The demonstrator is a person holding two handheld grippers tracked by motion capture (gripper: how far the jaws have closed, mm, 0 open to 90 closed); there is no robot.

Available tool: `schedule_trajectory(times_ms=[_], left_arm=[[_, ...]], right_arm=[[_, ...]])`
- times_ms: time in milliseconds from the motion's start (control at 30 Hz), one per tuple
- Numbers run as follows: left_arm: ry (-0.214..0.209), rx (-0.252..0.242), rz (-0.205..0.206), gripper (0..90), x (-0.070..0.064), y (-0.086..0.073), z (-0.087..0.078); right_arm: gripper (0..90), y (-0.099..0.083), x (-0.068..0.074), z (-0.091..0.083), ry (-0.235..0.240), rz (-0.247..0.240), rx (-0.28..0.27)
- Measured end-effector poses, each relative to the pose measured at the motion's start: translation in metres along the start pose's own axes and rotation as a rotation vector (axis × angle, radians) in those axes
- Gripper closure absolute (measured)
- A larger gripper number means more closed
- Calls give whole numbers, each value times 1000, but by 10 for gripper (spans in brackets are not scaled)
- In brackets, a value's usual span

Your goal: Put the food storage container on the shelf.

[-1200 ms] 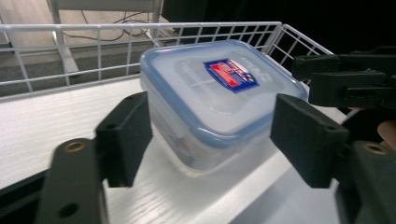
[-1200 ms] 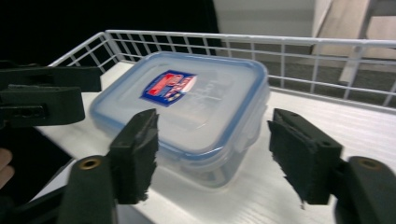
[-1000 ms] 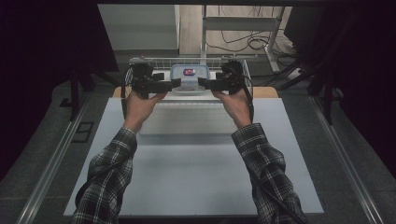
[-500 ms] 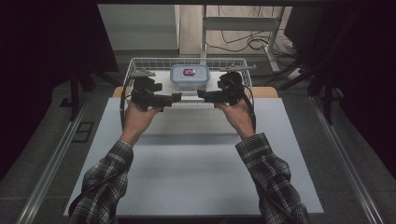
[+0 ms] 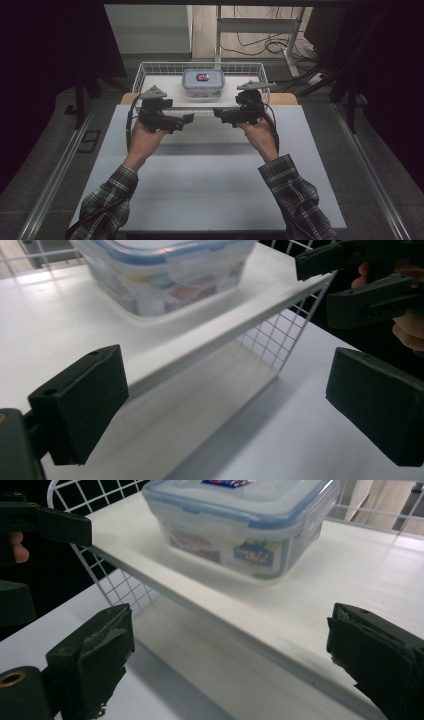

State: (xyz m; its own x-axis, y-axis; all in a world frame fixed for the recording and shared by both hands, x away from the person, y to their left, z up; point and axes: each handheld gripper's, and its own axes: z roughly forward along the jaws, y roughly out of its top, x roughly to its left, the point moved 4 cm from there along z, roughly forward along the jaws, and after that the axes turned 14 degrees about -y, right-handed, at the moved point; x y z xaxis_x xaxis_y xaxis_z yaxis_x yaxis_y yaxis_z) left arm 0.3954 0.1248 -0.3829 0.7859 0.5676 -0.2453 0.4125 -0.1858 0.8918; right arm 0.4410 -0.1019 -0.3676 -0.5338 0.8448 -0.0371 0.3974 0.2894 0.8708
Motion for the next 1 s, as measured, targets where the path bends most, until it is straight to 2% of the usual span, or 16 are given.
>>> schedule_trajectory(times_ms=[100,167,300,500,633,733,800,900,1000], left_arm=[[-11,24,12,24,-8,-8,1],[-8,23,16,22,-11,-11,1],[-10,27,26,9,-17,-21,2],[-10,57,36,5,-24,-41,4],[-10,58,18,0,-24,-56,1],[-15,56,-3,0,-24,-67,-1],[-23,63,-9,0,-25,-74,-3],[-64,73,-23,0,-27,-83,-3],[-61,81,-17,0,-30,-95,-2]], right_arm=[[47,-6,4,-7,17,4,-5],[47,-8,5,-8,20,4,-4],[43,-20,11,-14,39,-22,-3],[37,-33,18,-18,57,-42,2],[33,-48,25,-23,51,-84,9],[29,-54,29,-25,59,-98,12],[28,-60,32,-27,64,-98,10],[27,-70,37,-29,75,-99,12],[26,-79,41,-30,85,-104,12]])
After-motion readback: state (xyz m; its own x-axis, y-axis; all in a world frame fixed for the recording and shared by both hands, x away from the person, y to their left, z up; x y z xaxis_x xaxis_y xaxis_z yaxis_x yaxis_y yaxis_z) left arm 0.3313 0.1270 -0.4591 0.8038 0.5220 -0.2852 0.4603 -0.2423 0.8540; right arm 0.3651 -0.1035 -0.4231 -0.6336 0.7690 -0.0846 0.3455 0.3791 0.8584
